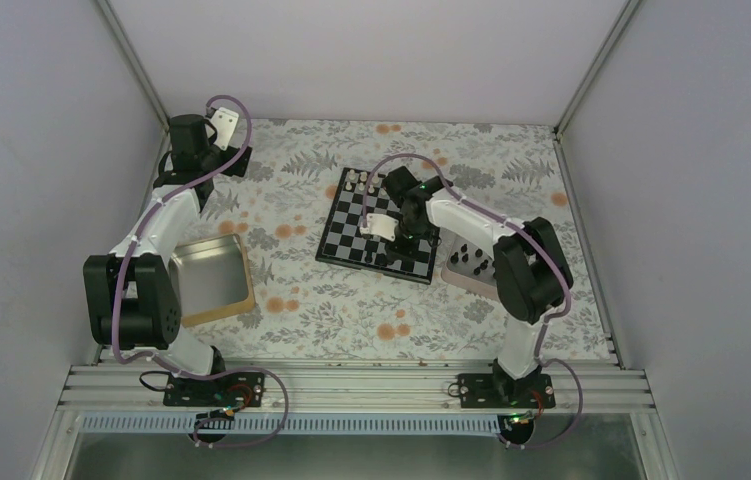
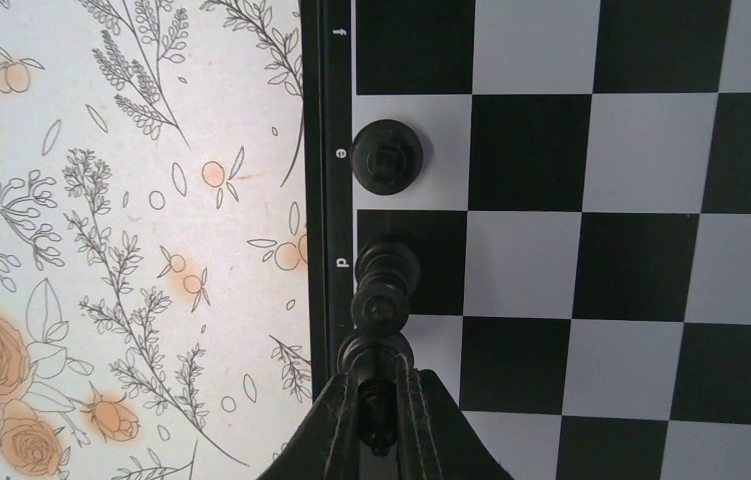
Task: Set up the chess pieces on the board
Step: Place the chess piece on the chessboard, then pick up the chess piece from the storage box.
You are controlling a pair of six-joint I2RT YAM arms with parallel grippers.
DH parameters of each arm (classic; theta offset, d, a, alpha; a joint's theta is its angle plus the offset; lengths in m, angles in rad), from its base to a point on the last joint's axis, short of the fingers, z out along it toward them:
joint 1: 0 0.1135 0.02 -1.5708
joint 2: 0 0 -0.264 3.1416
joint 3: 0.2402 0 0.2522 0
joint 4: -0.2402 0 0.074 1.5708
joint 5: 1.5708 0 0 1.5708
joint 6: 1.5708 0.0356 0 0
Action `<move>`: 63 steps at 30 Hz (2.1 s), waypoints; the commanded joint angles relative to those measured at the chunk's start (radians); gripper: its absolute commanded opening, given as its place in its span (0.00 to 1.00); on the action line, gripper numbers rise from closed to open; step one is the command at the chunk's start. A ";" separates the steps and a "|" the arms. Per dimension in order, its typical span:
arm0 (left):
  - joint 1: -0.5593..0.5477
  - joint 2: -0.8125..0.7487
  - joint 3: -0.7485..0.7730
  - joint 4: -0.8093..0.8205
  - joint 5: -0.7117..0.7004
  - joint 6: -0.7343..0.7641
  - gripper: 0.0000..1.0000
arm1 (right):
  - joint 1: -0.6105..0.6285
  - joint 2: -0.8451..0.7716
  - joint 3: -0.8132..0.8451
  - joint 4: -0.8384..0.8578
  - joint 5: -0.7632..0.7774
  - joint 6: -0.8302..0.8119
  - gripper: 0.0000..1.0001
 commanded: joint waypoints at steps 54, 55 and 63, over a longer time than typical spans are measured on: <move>0.000 -0.017 0.017 0.007 0.009 -0.011 1.00 | -0.461 -0.279 -0.052 -0.080 0.177 -0.050 0.35; 0.000 -0.016 0.017 0.008 0.008 -0.012 1.00 | -0.490 -0.283 -0.070 -0.060 0.179 -0.057 0.35; 0.000 -0.018 0.013 0.010 0.014 -0.013 1.00 | -0.554 -0.263 -0.207 0.049 0.134 -0.134 0.38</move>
